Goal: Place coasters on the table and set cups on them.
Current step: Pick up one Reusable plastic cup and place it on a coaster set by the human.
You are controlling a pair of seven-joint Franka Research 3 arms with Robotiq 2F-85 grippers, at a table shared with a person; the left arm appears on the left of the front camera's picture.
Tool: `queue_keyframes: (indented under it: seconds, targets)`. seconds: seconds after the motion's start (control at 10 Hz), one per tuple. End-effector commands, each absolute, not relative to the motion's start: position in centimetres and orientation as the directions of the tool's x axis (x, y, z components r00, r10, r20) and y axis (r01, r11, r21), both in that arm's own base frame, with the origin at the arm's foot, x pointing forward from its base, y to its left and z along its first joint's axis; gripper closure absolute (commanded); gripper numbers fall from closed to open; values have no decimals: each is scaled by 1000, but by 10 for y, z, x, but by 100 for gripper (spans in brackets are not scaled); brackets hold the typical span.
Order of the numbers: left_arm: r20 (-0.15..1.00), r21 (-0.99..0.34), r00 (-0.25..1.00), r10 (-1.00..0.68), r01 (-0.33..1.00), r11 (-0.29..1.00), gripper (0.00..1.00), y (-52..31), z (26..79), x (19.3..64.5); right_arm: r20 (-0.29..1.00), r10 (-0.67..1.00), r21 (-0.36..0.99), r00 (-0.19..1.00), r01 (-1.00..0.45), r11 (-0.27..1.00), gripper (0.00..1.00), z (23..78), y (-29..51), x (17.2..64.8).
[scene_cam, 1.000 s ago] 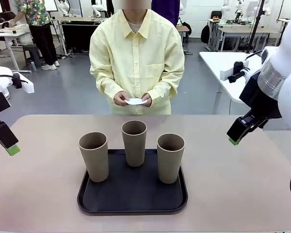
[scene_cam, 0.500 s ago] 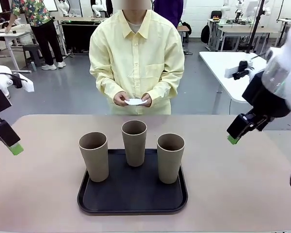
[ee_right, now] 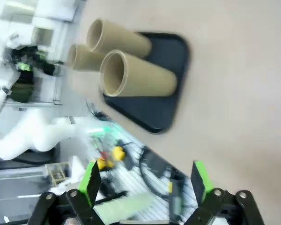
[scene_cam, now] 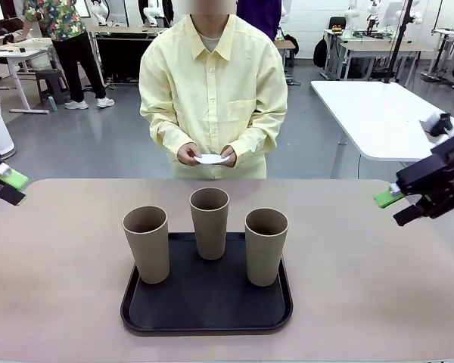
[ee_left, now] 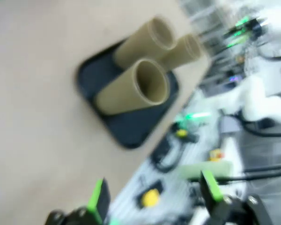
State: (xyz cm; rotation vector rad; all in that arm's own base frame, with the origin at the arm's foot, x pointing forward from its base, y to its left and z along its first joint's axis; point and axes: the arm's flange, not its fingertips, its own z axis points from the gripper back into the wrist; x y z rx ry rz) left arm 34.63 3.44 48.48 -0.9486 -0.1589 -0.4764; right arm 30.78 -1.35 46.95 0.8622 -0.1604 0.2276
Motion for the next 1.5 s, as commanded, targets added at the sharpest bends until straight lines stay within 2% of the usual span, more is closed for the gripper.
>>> queue_keyframes:
  seconds: [0.0, 0.2, 0.5, 1.0, 1.4]
  targets:
    - [187, -905, 963, -195, 246, 346, 0, 53, 464, 374, 72, -40, 927, 997, -53, 371, 0, 452, -39, 296]
    - [104, -934, 988, -111, 135, 330, 0, 91, 445, 383, 69, -103, 934, 992, -28, 356, 0, 446, -67, 284]
    - [55, -939, 998, -29, 62, 339, 0, 130, 438, 378, 47, -184, 934, 982, 22, 356, 0, 438, -99, 267]
    - [30, -922, 998, 51, 8, 388, 0, 127, 436, 353, 31, -250, 933, 968, 62, 354, 0, 429, -133, 249]
    - [32, -912, 998, 62, 4, 411, 0, 125, 438, 353, 44, -226, 936, 973, 38, 350, 0, 429, -132, 250]
